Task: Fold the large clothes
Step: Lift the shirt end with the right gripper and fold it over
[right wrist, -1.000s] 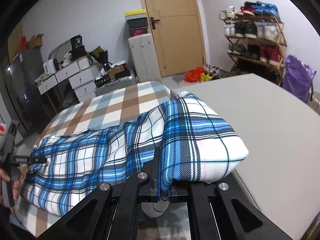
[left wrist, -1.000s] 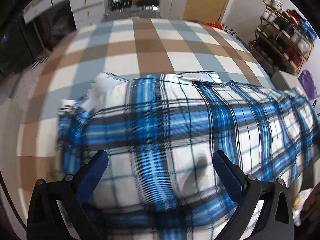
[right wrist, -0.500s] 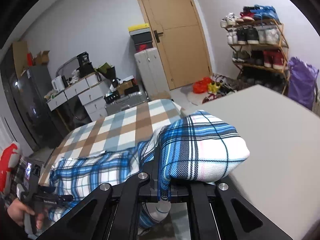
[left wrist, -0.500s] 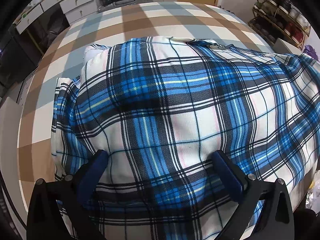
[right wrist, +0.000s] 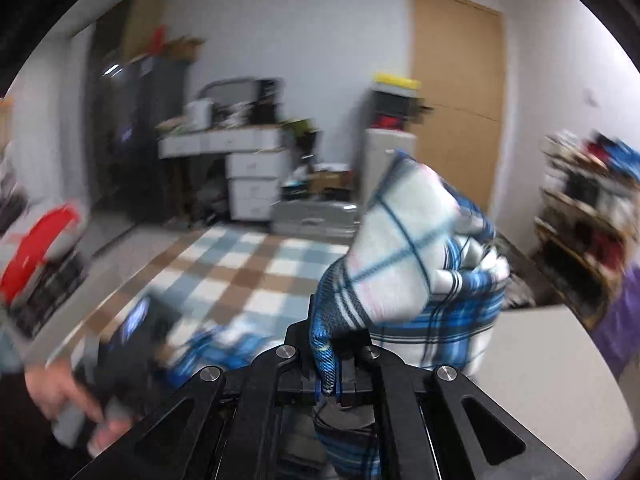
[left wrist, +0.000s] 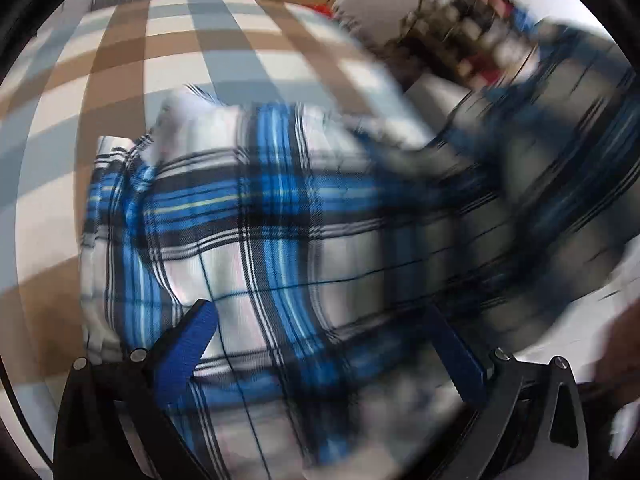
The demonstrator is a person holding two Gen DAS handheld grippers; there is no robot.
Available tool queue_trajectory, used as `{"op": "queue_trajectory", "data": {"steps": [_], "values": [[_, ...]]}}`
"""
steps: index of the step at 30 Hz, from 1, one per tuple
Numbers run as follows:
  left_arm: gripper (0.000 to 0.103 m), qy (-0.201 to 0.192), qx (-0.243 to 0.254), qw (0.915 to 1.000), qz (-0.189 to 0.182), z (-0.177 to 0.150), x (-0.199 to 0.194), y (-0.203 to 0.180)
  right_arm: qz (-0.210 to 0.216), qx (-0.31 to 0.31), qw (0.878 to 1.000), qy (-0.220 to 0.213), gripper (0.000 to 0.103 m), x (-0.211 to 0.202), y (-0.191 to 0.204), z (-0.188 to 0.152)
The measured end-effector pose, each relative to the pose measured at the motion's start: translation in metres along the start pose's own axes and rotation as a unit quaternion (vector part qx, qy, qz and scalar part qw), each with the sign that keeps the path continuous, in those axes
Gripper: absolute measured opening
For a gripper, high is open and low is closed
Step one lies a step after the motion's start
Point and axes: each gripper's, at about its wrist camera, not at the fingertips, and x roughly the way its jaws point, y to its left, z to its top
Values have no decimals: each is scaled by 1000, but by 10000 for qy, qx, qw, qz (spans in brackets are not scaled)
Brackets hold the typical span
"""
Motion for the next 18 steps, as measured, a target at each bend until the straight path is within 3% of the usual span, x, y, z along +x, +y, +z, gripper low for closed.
{"op": "queue_trajectory", "data": {"steps": [3,5,9,11,13,14,15,18], "values": [[101,-451,-61,9989,-149,-9,-54,26,558,-381,9976,149,3,13,50,-13],[101,-603,-391,9969,-327,-18,-81,56,887,-594,9935,397,3,29,83,-32],[101,-585,-785,9951,-147,-28,-95,93,1315,-854,9806,1174,4,75,140,-78],[101,-462,-926,9946,-115,-33,-93,105,1460,-842,9722,1623,11,102,159,-98],[101,-439,-979,9942,-115,-39,-93,105,1401,-699,9673,1995,28,123,164,-110],[101,-465,-979,9941,-97,-42,-94,101,1556,-577,9646,2051,35,126,164,-114],[101,-537,-944,9940,-91,-42,-97,98,1730,-476,9612,2095,49,127,162,-115],[101,-751,-787,9936,-295,-44,-108,81,2735,243,9410,1979,75,110,143,-109]]}}
